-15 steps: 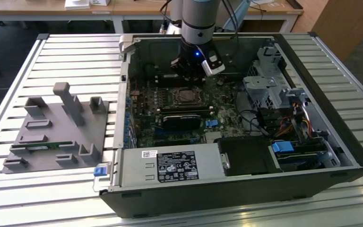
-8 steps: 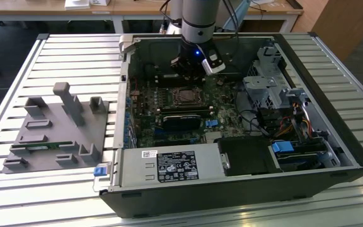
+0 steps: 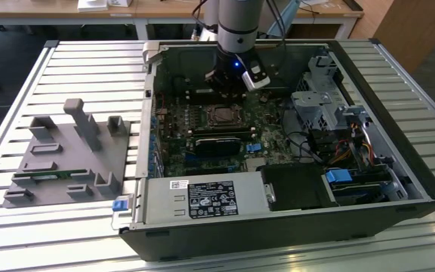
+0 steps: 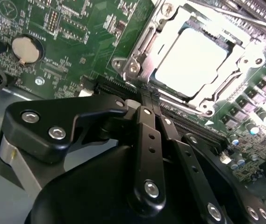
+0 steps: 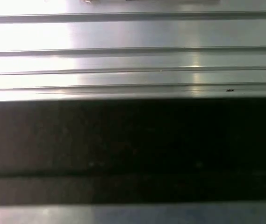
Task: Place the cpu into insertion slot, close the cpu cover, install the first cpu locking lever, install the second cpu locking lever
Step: 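Install the first cpu locking lever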
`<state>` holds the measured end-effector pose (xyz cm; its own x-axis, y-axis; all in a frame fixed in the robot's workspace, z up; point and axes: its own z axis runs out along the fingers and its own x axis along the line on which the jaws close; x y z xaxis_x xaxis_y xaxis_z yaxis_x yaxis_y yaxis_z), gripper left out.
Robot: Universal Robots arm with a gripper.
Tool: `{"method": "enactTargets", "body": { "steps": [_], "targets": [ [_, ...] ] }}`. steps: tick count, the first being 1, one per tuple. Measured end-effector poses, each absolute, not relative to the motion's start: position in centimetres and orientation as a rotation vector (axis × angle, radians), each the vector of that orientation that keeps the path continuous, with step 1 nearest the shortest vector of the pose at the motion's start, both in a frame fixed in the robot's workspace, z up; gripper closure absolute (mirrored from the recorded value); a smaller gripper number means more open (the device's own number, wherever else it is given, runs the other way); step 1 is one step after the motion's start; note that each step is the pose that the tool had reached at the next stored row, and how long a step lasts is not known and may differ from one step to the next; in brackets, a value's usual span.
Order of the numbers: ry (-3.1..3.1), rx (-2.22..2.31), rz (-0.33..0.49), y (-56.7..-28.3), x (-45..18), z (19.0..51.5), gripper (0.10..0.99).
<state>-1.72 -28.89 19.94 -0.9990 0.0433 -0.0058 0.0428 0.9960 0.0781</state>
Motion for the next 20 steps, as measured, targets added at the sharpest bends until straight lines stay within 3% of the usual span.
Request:
{"method": "enactTargets", "body": {
  "steps": [6,20],
  "targets": [
    [3.133,0.067,0.085,-28.7,-1.6,19.6,0.980],
    [3.132,0.067,0.086,-29.0,-1.6,20.9,0.980]
  ]
}}
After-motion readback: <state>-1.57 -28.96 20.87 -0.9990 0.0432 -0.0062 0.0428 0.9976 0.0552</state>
